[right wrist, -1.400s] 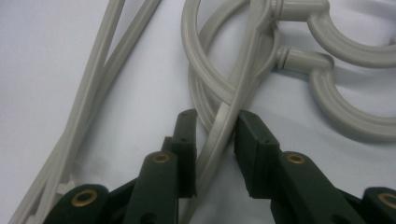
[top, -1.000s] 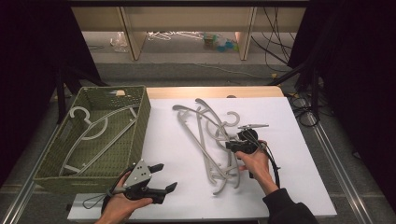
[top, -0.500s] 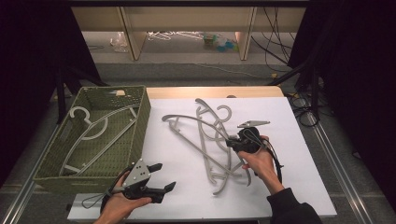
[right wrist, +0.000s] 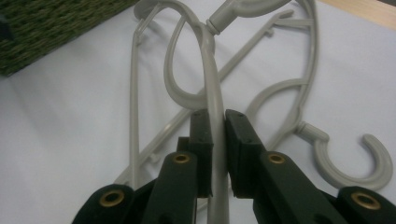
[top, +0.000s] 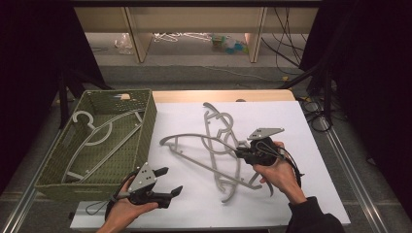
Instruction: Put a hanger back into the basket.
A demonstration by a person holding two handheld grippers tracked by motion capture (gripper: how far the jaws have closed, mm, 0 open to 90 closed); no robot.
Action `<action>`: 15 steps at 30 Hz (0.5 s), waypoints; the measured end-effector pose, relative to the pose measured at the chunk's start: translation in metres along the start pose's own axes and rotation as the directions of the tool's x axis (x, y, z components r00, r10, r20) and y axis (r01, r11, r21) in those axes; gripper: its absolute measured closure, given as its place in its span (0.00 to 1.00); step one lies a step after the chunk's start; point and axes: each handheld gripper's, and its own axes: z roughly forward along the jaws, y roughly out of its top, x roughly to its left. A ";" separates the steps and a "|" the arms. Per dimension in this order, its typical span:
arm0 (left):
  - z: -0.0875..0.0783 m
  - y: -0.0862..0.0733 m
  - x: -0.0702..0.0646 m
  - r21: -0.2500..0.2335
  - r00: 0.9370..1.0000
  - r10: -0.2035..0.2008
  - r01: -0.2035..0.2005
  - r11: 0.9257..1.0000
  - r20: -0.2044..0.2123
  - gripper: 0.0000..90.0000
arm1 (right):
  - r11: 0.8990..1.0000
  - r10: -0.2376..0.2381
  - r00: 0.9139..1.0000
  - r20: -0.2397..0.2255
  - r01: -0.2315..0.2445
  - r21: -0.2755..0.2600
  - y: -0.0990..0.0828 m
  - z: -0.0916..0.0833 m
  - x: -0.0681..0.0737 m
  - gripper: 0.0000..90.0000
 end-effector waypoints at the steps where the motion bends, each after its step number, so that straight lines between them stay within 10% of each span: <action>1: 0.000 0.000 0.000 0.000 1.000 0.000 0.000 1.000 0.000 0.25 | 1.000 0.000 1.000 0.000 0.000 0.000 0.000 0.000 0.000 0.91; 15: 0.014 0.035 0.013 -0.012 0.998 0.045 -0.046 0.999 -0.039 0.26 | 0.994 -0.108 0.990 -0.086 0.109 0.005 -0.008 -0.018 0.027 0.91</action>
